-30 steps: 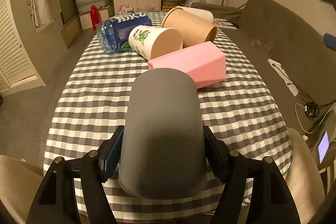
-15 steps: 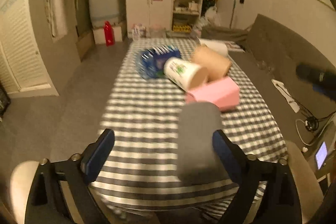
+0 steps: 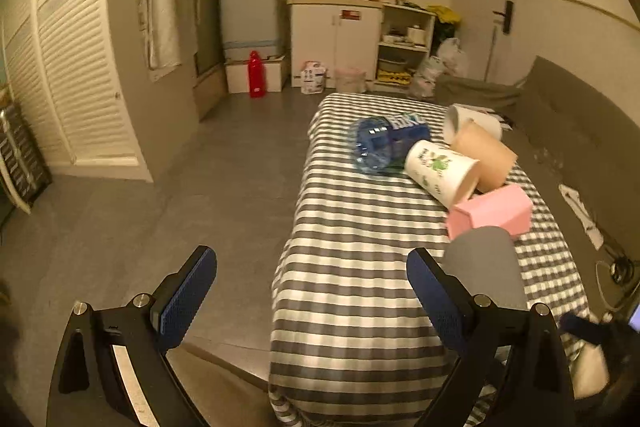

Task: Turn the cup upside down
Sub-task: 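Carry the grey cup with the right tool and lower it upside down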

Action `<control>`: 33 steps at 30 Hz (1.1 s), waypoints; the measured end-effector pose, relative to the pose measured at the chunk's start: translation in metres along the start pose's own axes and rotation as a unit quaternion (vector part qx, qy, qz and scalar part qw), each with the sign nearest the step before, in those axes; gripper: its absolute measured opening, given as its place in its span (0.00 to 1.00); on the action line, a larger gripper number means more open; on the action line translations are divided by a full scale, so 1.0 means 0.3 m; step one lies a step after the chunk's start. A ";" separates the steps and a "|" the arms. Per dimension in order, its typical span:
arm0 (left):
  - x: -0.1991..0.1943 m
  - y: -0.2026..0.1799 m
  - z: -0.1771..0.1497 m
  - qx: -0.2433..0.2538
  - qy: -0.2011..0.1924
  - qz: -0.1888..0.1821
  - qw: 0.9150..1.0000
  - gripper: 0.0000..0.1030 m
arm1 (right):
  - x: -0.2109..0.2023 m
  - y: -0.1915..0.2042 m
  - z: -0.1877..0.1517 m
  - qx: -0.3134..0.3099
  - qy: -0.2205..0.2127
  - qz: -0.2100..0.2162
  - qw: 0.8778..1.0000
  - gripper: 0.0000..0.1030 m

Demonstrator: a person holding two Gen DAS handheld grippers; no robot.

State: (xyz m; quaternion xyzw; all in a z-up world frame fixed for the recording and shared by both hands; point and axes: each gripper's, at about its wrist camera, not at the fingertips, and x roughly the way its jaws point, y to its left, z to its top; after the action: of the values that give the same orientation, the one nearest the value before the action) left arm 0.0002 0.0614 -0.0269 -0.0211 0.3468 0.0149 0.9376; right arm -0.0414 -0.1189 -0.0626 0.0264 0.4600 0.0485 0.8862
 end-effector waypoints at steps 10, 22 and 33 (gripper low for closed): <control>0.002 0.090 -0.013 -0.046 0.000 0.001 0.999 0.96 | 0.127 0.069 -0.008 0.004 0.020 -0.020 1.000 0.84; 0.006 0.024 -0.018 -0.012 0.000 0.002 1.000 0.96 | -0.007 0.048 0.027 -0.015 -0.029 -0.008 0.999 0.72; 0.035 -0.033 -0.027 0.016 0.009 0.028 0.999 0.96 | -0.048 -0.058 0.086 0.011 -0.052 0.016 0.998 0.70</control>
State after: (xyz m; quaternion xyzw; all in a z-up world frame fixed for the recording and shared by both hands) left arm 0.0033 0.0514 -0.0397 0.0030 0.3563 0.0353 0.9337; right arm -0.0276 -0.1378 -0.0375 0.0458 0.4134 0.0558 0.9077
